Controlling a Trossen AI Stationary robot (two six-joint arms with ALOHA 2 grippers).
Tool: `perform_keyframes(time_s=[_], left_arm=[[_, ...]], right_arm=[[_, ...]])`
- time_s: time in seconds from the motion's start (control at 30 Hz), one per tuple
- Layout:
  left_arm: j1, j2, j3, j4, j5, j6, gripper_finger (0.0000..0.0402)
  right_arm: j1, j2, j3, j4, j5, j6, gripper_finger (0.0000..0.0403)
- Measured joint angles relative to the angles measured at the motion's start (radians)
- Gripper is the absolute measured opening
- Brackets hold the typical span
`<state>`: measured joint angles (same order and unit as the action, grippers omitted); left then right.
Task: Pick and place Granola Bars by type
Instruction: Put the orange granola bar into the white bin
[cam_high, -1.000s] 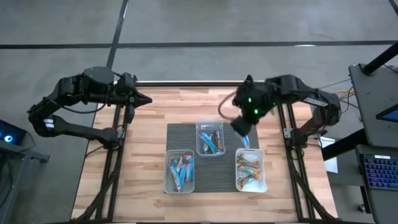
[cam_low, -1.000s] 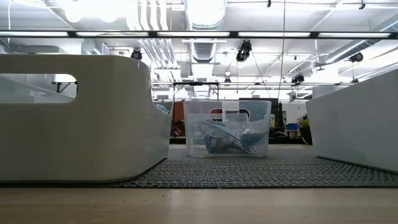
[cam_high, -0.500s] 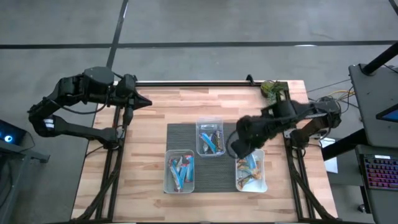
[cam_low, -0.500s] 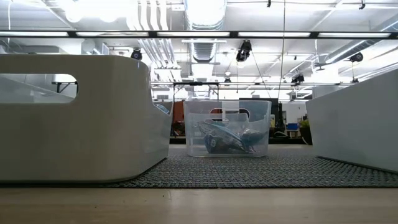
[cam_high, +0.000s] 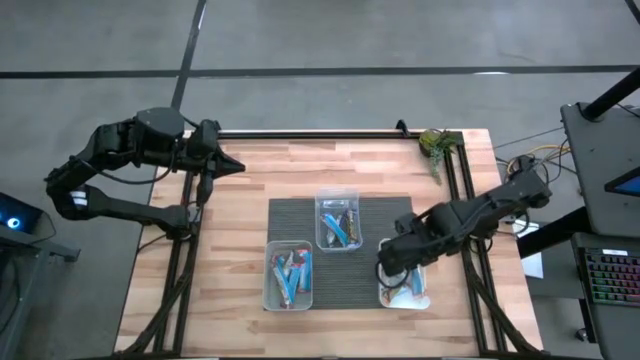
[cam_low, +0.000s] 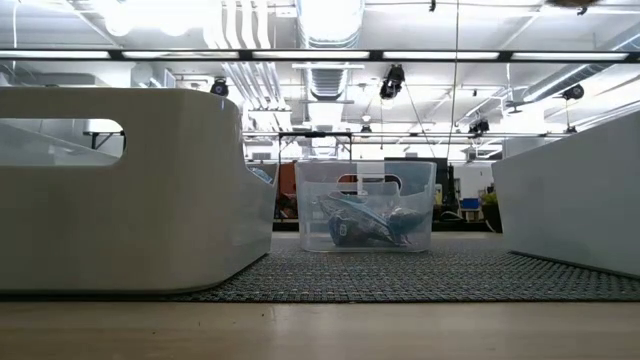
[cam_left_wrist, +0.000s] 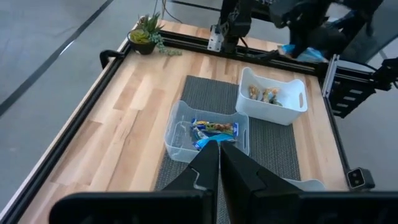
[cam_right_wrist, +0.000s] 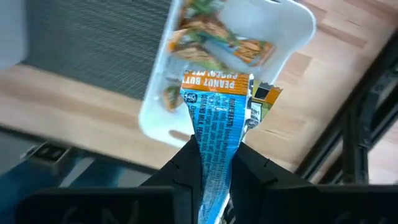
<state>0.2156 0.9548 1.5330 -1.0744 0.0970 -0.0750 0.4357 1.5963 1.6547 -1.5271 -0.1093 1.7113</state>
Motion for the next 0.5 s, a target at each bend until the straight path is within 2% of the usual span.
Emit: perform_keyframes(time_s=[0.5], left_arm=[[0.0,0.0,0.0,0.0,0.0,-0.005,0.0]], right_arm=[[0.005,-0.002,-0.264,0.202,-0.002,0.129,0.0052]])
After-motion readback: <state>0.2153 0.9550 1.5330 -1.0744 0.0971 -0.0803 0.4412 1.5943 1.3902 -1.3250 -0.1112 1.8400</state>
